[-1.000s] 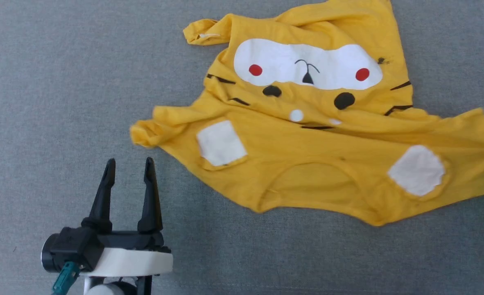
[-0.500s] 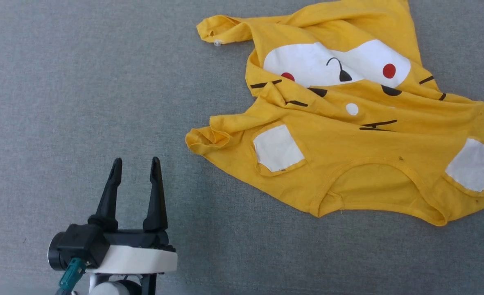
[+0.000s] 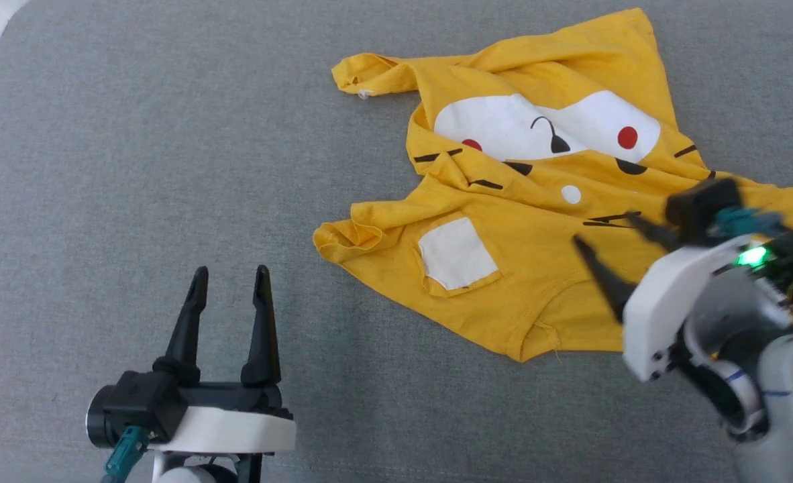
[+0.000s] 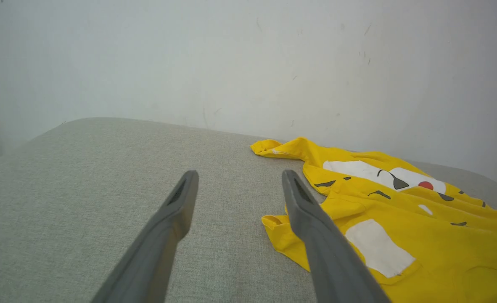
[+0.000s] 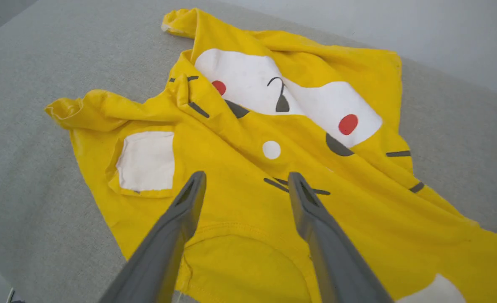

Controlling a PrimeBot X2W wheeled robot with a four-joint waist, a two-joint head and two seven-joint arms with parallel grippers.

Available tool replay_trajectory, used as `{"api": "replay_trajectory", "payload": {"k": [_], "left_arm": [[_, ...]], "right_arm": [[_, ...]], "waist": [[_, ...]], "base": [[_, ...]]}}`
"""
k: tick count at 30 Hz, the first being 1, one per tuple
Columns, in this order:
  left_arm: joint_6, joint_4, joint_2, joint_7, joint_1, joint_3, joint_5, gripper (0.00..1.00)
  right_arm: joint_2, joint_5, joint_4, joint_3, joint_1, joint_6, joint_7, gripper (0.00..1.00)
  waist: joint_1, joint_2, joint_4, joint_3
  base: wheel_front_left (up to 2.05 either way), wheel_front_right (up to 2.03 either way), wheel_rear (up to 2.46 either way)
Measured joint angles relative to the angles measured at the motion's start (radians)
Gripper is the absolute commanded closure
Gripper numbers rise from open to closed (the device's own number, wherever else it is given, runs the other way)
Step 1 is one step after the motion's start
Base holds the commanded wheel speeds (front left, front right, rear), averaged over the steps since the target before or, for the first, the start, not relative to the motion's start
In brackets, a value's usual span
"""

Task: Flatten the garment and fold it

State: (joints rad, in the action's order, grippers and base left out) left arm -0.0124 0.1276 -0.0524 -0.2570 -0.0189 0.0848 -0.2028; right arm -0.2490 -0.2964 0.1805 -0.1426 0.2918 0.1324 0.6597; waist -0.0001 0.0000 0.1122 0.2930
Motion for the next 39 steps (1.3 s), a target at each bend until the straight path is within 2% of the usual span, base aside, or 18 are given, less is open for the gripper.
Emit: {"api": "replay_trajectory", "payload": {"k": [5,12,18,20,21,22,27,32,36,39], "left_arm": [[0.0,-0.007,0.0,0.0,-0.001,0.011,-0.009,0.0],[0.0,-0.014,0.0,0.0,0.0,0.017,-0.02,0.0],[-0.007,-0.017,0.0,0.0,0.0,0.021,-0.027,0.0],[-0.007,-0.019,0.0,0.0,0.001,0.024,-0.028,0.0],[-0.007,-0.019,0.0,0.0,0.001,0.026,-0.028,0.0],[-0.008,-0.02,0.0,0.0,0.001,0.027,-0.029,0.0],[-0.012,-0.021,0.0,0.0,0.002,0.027,-0.035,0.0],[-0.015,-0.02,0.0,0.0,0.002,0.021,-0.035,0.0],[-0.015,-0.021,0.0,0.0,0.002,0.021,-0.035,0.0],[-0.015,-0.023,0.0,0.0,0.002,0.021,-0.035,0.0]], "right_arm": [[-0.009,-0.01,-0.071,-0.151,-0.017,0.0,-0.005,0.0],[-0.011,0.004,-0.226,-0.313,-0.008,-0.001,-0.048,0.0],[0.006,0.033,-0.357,-0.382,0.037,-0.001,-0.103,0.0],[0.016,0.056,-0.395,-0.384,0.055,0.001,-0.127,0.58],[0.025,0.061,-0.412,-0.377,0.061,0.001,-0.143,0.83],[0.032,0.068,-0.427,-0.375,0.069,0.0,-0.16,1.0],[0.054,0.071,-0.455,-0.375,0.095,-0.001,-0.207,1.0],[0.067,-0.001,-0.391,-0.406,0.095,-0.001,-0.195,1.0],[0.035,-0.073,-0.301,-0.453,0.066,-0.001,-0.126,1.0],[-0.021,-0.115,-0.247,-0.485,0.011,-0.001,-0.037,1.0]], "waist": [[0.0,0.0,0.018,-0.008],[0.0,0.0,0.045,-0.019],[-0.0001,0.0,0.062,-0.022],[-0.0001,0.0,0.066,-0.021],[-0.0001,0.0,0.068,-0.02],[-0.0001,0.0,0.069,-0.019],[0.0001,0.0,0.066,-0.014],[0.0001,0.0,0.051,-0.008],[0.0001,0.0,0.037,-0.005],[0.0001,0.0,0.029,-0.002]], "base": [[0.0,0.0,0.0],[0.0,0.0,0.0],[0.0,0.0,0.0],[0.0,0.0,0.0],[0.0,0.0,0.0],[0.0,0.0,0.0],[0.0,0.0,0.0],[0.0,0.0,0.0],[0.0,0.0,0.0],[0.0,0.0,0.0]]}}
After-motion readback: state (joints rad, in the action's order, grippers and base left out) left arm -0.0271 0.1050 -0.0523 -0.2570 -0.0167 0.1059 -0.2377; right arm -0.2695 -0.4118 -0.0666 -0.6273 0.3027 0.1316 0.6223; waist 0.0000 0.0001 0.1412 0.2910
